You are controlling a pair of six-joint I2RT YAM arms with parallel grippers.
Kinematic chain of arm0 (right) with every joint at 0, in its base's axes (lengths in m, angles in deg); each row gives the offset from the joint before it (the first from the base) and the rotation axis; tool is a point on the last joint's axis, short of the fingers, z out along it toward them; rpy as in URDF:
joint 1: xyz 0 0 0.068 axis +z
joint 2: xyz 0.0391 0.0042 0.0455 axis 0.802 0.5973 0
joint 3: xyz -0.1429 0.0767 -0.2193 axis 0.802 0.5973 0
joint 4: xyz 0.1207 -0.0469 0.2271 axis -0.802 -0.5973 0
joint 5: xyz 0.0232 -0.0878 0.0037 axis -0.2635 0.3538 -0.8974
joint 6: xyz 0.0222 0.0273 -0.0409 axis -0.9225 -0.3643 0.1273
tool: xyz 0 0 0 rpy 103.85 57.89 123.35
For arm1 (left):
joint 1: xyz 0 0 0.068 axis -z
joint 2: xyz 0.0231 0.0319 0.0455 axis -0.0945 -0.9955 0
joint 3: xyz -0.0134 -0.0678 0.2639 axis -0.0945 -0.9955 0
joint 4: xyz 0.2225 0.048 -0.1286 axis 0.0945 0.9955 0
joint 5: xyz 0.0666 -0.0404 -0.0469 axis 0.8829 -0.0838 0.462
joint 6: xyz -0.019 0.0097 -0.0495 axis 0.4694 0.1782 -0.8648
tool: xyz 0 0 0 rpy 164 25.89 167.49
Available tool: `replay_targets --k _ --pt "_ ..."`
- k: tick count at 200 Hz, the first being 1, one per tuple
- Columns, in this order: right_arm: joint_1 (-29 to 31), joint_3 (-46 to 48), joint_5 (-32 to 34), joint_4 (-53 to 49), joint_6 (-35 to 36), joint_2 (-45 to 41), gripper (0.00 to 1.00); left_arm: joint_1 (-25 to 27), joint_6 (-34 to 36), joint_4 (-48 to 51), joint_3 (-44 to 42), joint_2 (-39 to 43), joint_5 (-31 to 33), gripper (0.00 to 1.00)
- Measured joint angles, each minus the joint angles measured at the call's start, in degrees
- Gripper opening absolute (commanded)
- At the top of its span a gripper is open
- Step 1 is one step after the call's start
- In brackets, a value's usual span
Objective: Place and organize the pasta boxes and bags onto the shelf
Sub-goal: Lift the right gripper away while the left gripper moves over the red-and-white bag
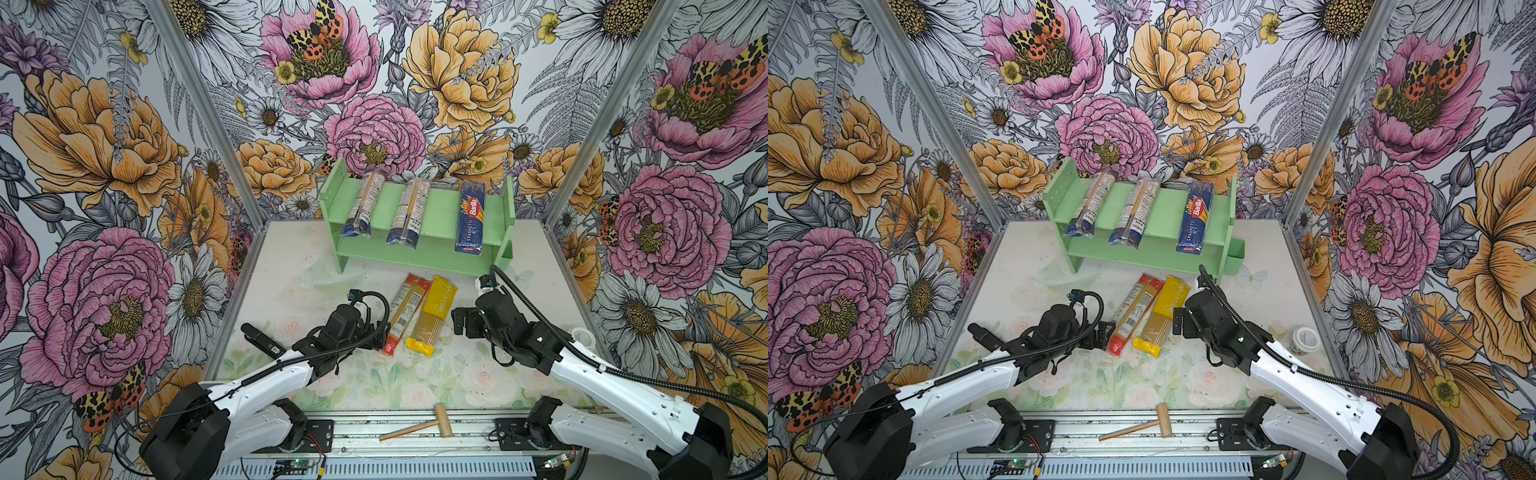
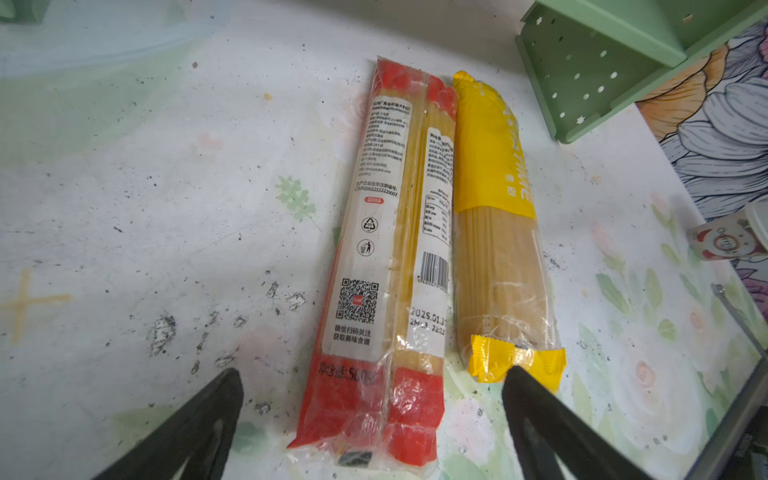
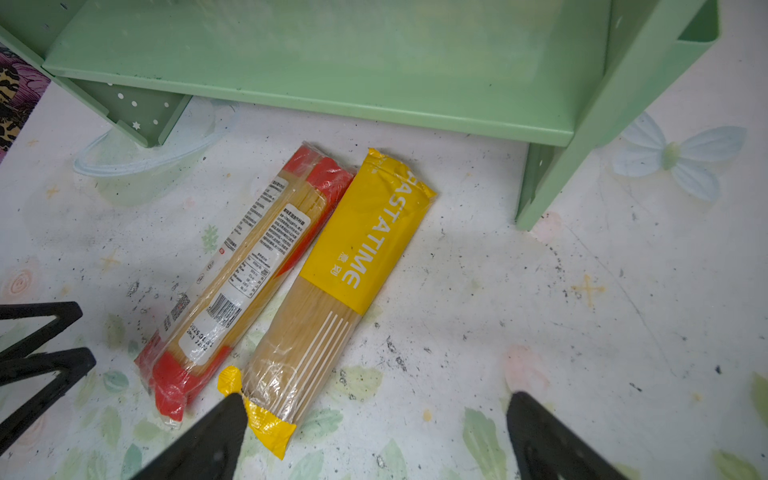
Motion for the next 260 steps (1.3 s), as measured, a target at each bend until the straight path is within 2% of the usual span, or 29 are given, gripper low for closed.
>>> replay_targets --k 125,260 --pt "-0.74 0.68 0.02 -0.44 -0.07 -0.33 1.00 4.37 7.82 -0.59 4.48 -11.02 3.19 0.99" --pt "-1.49 2.62 0.04 -0.90 -0.26 -2.29 0.99 6.34 11.39 -0.61 9.03 -20.57 3.63 0.99"
